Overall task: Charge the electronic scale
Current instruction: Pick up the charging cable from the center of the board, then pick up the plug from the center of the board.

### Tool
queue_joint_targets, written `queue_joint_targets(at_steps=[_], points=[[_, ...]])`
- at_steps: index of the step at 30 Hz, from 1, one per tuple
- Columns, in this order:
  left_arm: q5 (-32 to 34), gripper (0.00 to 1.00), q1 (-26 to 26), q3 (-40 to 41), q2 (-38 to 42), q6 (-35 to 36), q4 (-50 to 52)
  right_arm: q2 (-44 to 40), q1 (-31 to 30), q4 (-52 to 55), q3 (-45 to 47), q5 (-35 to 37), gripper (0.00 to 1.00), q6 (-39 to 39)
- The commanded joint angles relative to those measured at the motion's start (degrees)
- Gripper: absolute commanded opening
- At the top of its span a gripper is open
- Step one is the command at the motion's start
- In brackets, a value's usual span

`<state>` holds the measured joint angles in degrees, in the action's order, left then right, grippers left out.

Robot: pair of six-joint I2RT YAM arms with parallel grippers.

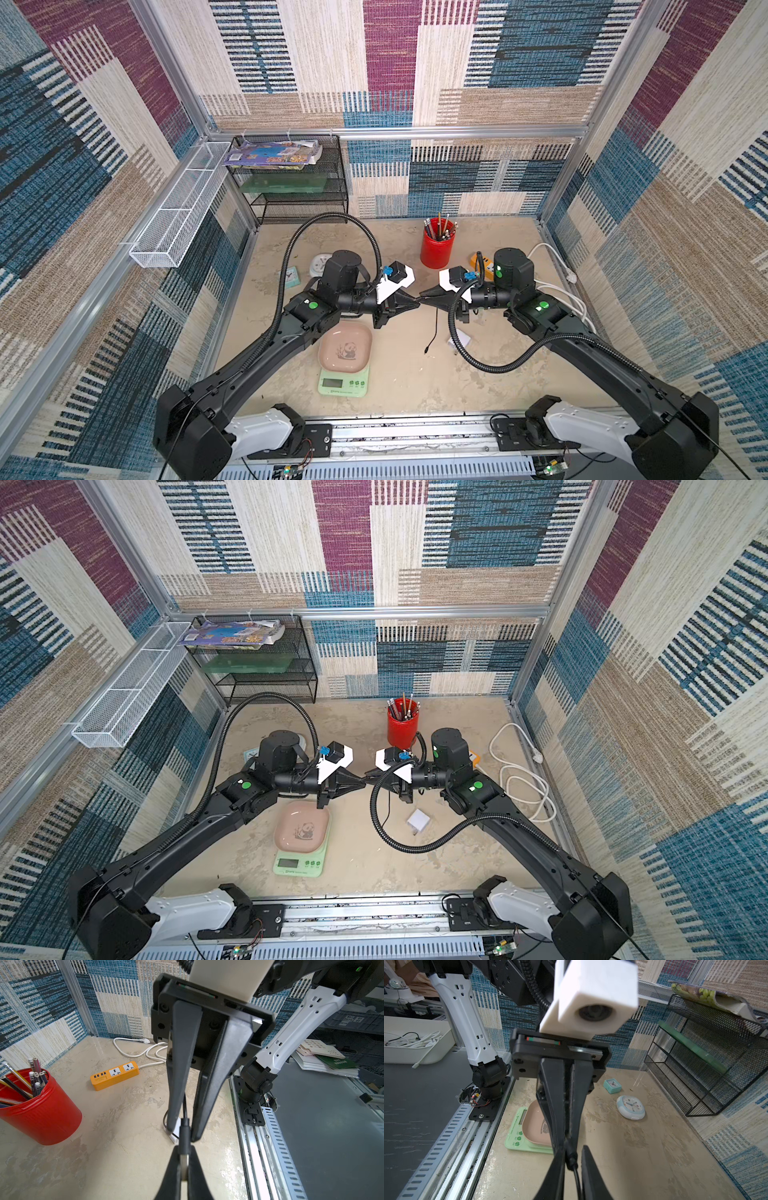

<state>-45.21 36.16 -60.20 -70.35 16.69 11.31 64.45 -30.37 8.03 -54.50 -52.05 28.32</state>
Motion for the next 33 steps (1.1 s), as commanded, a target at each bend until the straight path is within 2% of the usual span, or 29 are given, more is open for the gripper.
queue_joint_targets(at_steps=[1,3,5,6,10,13,18,20,21,23,25,30,33], points=[[-1.1,0.08,0.0,-0.6,-0.3,0.7,-0.4,0.3,-0.1,0.1,-0.5,-1.0,0.15,0.4],[-1.0,0.08,0.0,-0.6,-0.6,0.7,-0.4,0.5,-0.1,0.2,-0.5,-1.1,0.13,0.3],[-0.8,0.09,0.0,-0.5,-0.5,0.8,-0.6,0.3,-0.1,0.2,-0.6,-0.7,0.04,-0.1],[-0.4,0.15,0.0,-0.4,-0.5,0.6,-0.7,0.2,-0.1,0.2,-0.5,-0.1,0.0,-0.6],[1.8,0.58,0.0,1.6,1.2,0.9,-2.3,-0.9,2.2,-3.0,1.0,2.0,0.0,-6.3],[4.6,0.74,0.0,5.4,3.4,2.2,-5.1,-1.6,6.3,-6.3,2.2,-1.0,0.0,-12.5],[6.7,0.8,0.1,8.2,3.4,2.7,-7.9,-2.6,10.5,-9.7,3.6,-2.5,0.0,-22.1],[8.4,0.8,0.2,8.2,2.0,1.1,-9.1,-2.7,12.0,-10.9,4.1,-2.0,0.0,-25.6],[10.0,0.76,0.5,7.8,1.0,-0.6,-9.7,-2.6,12.9,-11.7,4.3,-0.8,0.0,-28.5],[16.0,0.69,2.6,7.5,-0.5,-4.5,-11.1,-2.1,15.0,-12.0,4.0,2.1,0.0,-34.1],[18.7,0.69,5.5,8.8,-1.5,-5.7,-13.8,-1.4,17.7,-11.7,3.5,4.2,0.0,-40.0],[27.5,0.73,11.6,10.3,-7.0,-16.4,-19.2,-0.3,24.3,-8.3,2.4,9.1,0.0,-50.1],[37.7,0.81,17.2,10.0,-11.4,-17.6,-20.0,-1.0,27.1,-6.9,2.9,11.5,0.0,-52.2]])
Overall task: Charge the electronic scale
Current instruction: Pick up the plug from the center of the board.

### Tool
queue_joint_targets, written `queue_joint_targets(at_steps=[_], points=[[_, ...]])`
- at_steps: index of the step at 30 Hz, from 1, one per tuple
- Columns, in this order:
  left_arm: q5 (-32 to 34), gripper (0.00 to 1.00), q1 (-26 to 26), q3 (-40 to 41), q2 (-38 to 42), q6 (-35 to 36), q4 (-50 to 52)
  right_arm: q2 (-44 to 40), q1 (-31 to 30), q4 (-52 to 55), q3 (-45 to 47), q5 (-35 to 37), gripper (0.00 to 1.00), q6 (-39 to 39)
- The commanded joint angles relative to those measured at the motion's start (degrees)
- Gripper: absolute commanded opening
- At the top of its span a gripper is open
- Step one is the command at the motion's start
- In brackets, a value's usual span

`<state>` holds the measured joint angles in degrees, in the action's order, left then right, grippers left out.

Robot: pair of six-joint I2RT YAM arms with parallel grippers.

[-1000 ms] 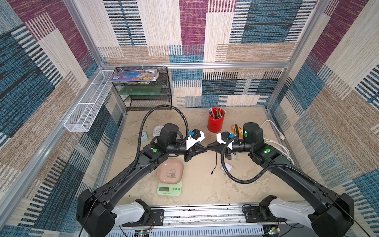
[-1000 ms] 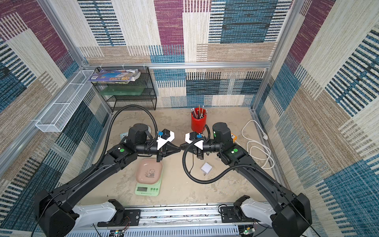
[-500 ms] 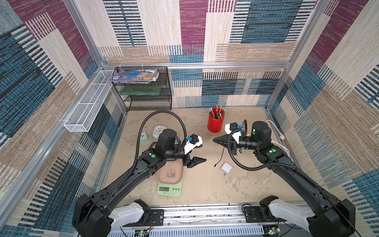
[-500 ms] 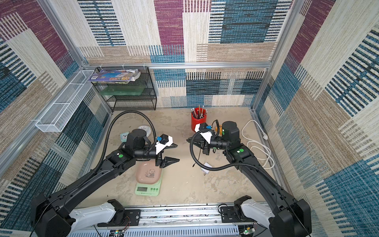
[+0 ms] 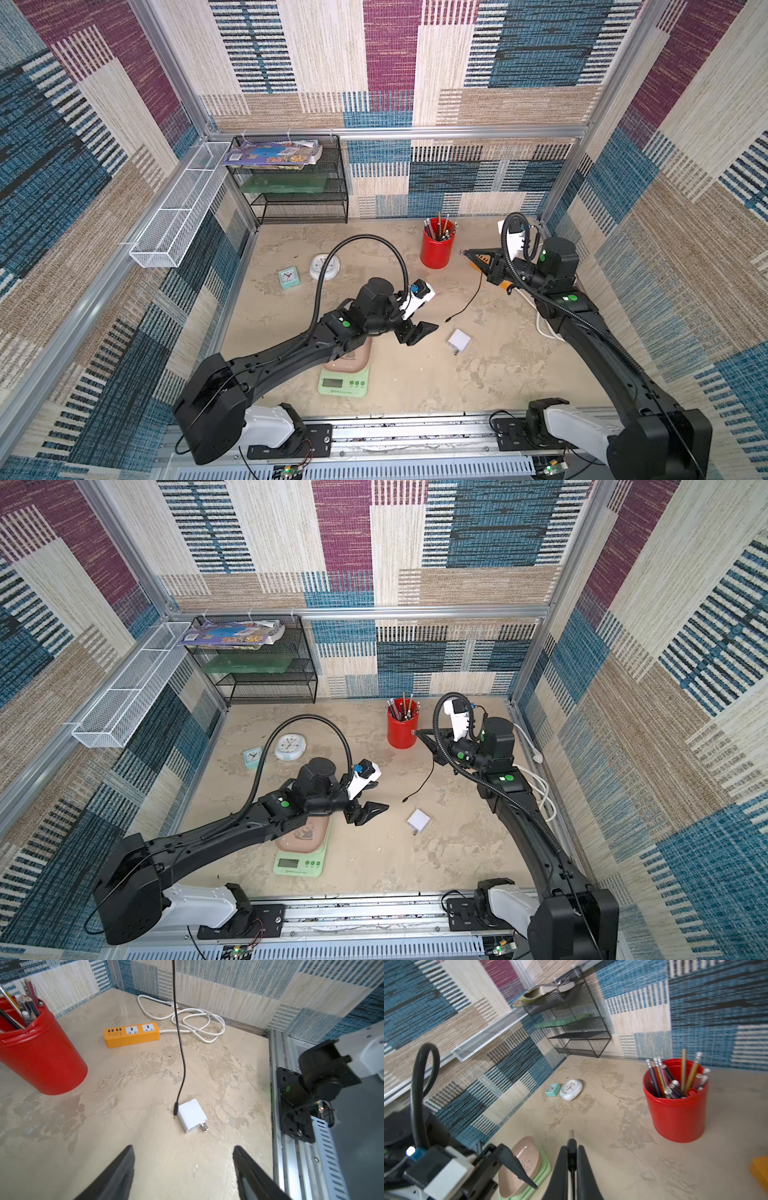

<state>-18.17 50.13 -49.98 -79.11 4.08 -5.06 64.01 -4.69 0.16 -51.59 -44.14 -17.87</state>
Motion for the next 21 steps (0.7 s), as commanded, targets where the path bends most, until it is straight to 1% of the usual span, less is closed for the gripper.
queue_joint_targets(at_steps=[1,3,5,6,7,8,11,15,21], points=[[13.1,0.83,4.3,-0.9,-4.1,-6.2,-2.9,-0.9,2.0,1.1,0.1,4.1,0.0,-6.5],[15.7,0.85,5.3,-3.0,-7.7,-11.5,-1.0,-1.5,3.4,1.4,0.5,4.8,0.0,-7.3],[18.2,0.88,6.4,-3.9,-10.4,-14.5,-0.3,-2.3,4.7,1.6,1.0,5.5,0.0,-8.3],[19.7,0.91,7.3,-4.1,-11.4,-15.2,-0.3,-2.6,5.5,2.0,1.1,5.7,0.0,-8.5],[21.0,0.95,7.9,-4.4,-12.3,-16.0,-0.2,-3.0,6.2,2.3,1.2,5.9,0.0,-8.7],[20.9,0.99,8.5,-4.9,-13.2,-16.5,0.1,-3.3,7.1,2.6,1.4,6.0,0.0,-9.0],[20.0,0.99,9.1,-5.7,-15.7,-18.5,-1.0,-4.2,9.0,3.5,1.8,6.0,0.0,-9.3],[23.3,0.99,10.4,-11.7,-20.9,-19.1,5.8,-5.2,10.2,4.3,1.9,6.8,0.0,-9.7],[25.6,0.99,12.7,-19.7,-28.3,-18.6,11.9,-5.8,10.7,5.5,1.4,7.1,0.0,-9.4]])
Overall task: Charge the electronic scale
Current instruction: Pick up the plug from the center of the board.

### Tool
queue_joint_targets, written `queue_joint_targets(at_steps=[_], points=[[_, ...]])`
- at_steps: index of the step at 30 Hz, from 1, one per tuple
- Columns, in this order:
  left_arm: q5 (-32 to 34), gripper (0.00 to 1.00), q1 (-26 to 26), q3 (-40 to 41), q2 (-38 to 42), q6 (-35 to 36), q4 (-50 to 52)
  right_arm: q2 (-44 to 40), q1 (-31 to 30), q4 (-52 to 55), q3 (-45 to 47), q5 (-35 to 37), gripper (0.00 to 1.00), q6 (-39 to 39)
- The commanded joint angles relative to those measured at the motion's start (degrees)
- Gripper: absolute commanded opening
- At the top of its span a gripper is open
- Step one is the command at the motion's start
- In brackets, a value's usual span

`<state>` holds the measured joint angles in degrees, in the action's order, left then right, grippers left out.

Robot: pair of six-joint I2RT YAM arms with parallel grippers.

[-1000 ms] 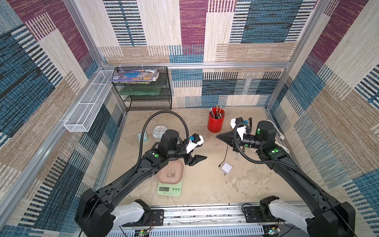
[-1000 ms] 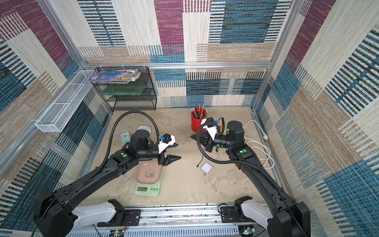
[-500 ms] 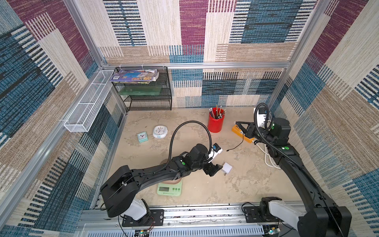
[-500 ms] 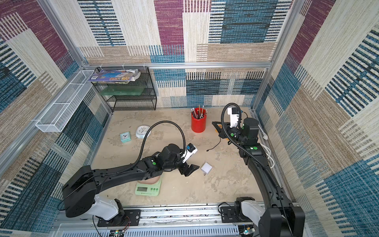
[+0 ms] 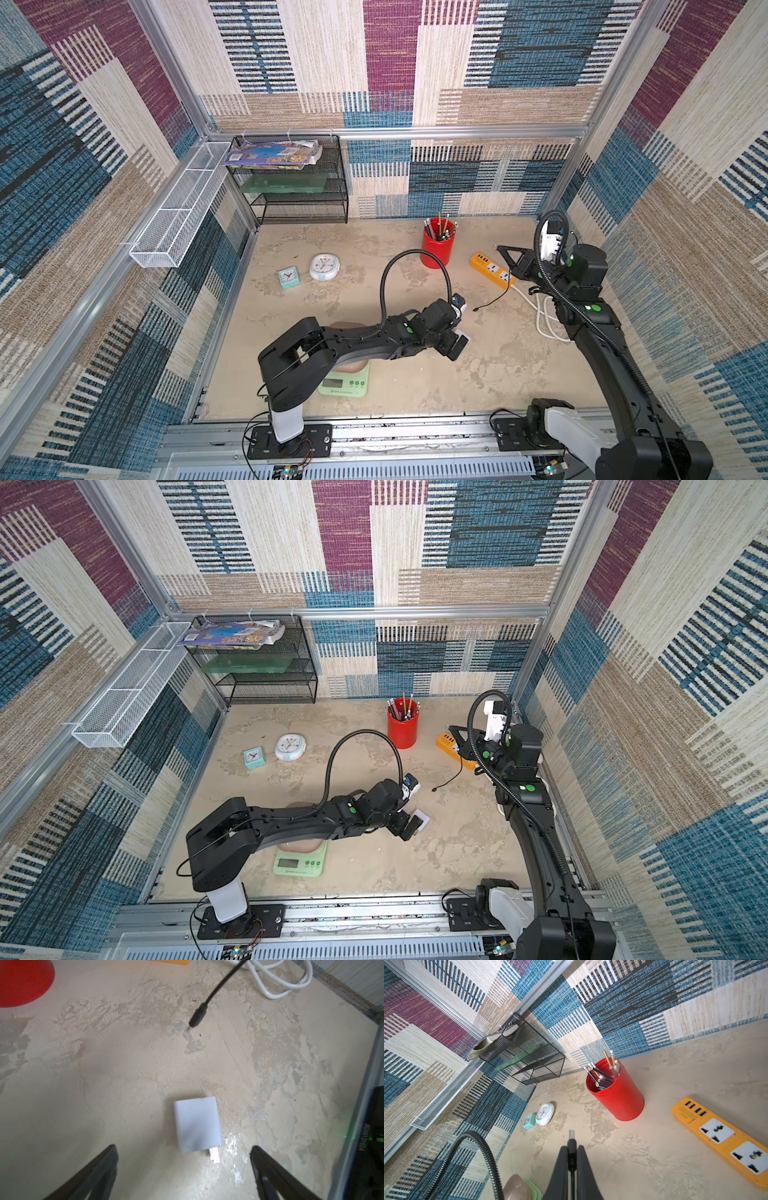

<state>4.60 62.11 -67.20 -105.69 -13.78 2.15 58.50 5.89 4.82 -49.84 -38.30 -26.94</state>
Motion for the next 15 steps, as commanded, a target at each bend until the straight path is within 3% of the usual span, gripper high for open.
queue_joint_targets(at_steps=[1,7,15], points=[[3.1,0.99,0.9,-3.7,-3.0,-0.8,5.7,-0.4,0.2,1.1,-0.3,1.4,0.0,-0.3],[7.2,0.97,2.8,-10.3,-9.2,-0.5,11.6,-1.2,0.9,2.7,-0.7,2.4,0.0,0.2],[7.6,0.82,3.2,-13.9,-13.1,-0.9,15.0,-1.4,1.4,3.6,-1.3,2.6,0.0,0.4]])
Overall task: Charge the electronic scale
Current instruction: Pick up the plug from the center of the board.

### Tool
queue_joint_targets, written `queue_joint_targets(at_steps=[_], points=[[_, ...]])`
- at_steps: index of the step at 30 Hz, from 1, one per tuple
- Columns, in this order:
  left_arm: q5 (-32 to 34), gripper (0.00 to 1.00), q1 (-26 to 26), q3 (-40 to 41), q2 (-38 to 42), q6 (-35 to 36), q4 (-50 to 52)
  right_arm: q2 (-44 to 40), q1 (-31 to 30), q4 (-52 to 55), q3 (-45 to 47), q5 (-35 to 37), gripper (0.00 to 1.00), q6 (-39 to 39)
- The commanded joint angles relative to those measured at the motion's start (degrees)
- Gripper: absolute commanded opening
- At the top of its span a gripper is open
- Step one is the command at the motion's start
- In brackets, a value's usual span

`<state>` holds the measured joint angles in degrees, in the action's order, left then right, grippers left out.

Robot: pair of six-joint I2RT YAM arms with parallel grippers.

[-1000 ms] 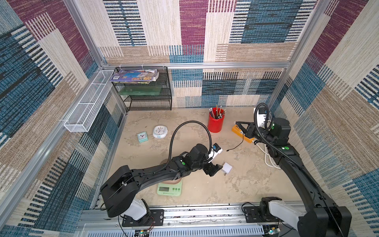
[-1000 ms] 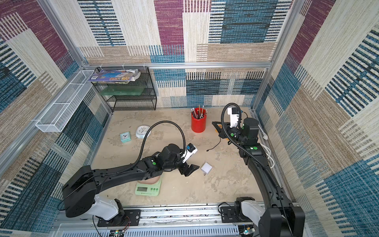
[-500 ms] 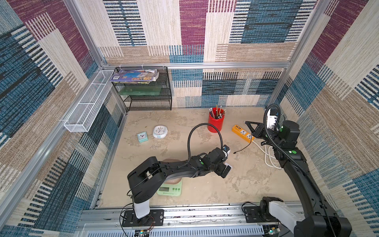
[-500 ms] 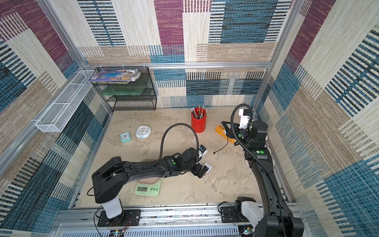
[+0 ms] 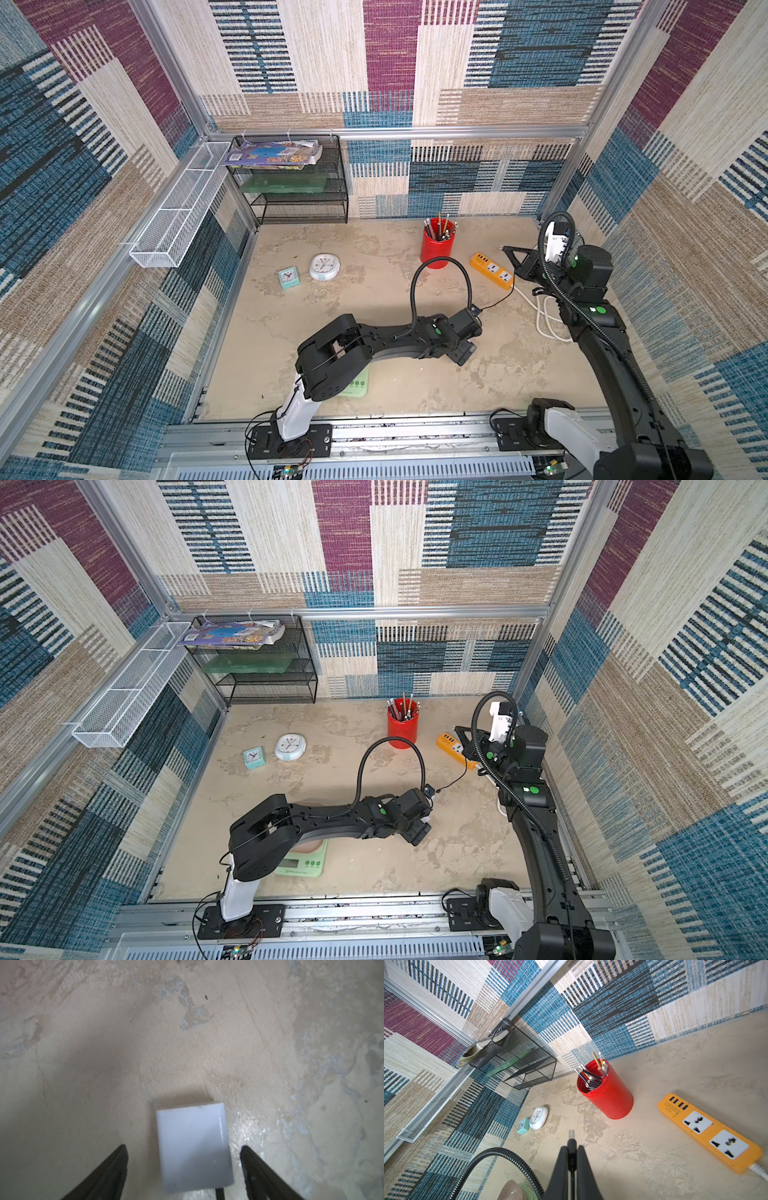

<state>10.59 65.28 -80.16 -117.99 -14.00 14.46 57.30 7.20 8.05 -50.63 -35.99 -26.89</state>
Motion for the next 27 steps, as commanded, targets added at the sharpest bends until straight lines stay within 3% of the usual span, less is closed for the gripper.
queue_joint_targets(at_steps=[1,8,13,20,27], points=[[1.5,0.8,0.1,-1.0,-1.0,-0.7,2.8,-0.2,0.1,0.5,-0.6,0.2,0.0,0.4],[1.1,0.66,-0.1,-0.3,-1.4,-0.2,2.1,0.3,0.1,1.3,-1.2,-0.3,0.0,0.4],[-1.4,0.47,-0.5,2.8,1.3,4.3,-2.1,0.4,0.0,1.7,-1.7,-1.6,0.0,0.4],[-6.0,0.42,-2.8,11.0,10.8,15.7,-9.6,1.0,-2.1,2.9,-3.0,-4.4,0.0,1.3],[-10.5,0.41,-8.8,20.6,25.4,25.1,-14.7,3.0,-8.7,6.1,-5.7,-8.4,0.0,4.9]])
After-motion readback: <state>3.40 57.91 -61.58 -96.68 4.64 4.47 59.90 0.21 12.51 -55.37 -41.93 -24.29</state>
